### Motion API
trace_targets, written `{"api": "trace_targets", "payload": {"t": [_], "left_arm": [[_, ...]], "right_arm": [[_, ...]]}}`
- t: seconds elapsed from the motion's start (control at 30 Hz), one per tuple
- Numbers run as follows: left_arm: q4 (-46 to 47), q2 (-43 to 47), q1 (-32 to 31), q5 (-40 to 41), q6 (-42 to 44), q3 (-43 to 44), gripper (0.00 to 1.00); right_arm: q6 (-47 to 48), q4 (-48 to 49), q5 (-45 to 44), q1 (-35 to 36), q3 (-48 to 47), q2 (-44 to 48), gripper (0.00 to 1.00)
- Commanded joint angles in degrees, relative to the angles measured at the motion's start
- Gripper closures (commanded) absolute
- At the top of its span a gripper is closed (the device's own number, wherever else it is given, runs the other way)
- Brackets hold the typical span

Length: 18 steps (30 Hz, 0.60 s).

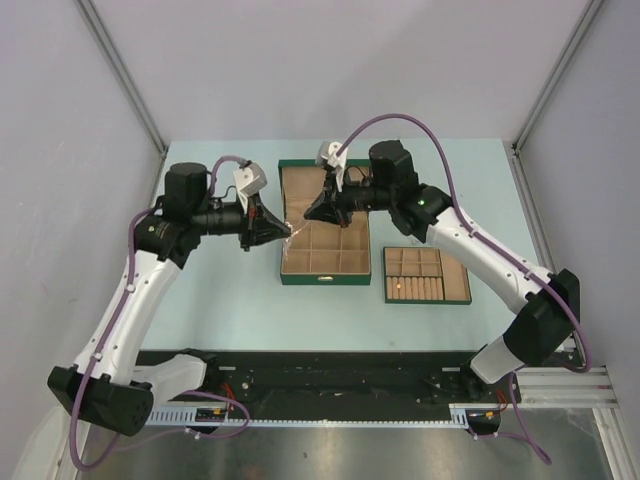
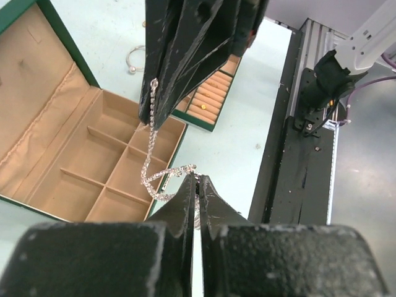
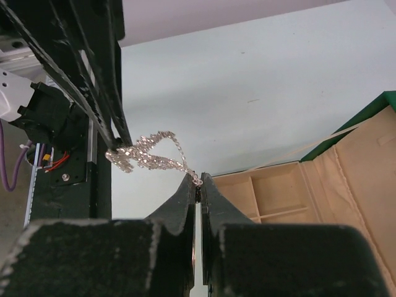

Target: Organize the mixed jewelry

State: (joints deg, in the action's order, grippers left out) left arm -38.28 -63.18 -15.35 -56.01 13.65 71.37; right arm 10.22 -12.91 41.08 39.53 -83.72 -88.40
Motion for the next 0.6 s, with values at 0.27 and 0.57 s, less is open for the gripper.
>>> {"api": "trace_targets", "payload": {"t": [0.27,0.57], "left_arm": [[3.2,-2.7,-4.4,6.3,6.3,-3.0,0.76],[6.7,-3.1,-4.9,8.0,6.9,-3.4,0.59]], "right_arm": [[6.0,-10.7,-3.9,0.9,-8.6,1.1,1.00],[7.8,-13.4,-5.6,1.1,-9.2,1.9,1.00]]}}
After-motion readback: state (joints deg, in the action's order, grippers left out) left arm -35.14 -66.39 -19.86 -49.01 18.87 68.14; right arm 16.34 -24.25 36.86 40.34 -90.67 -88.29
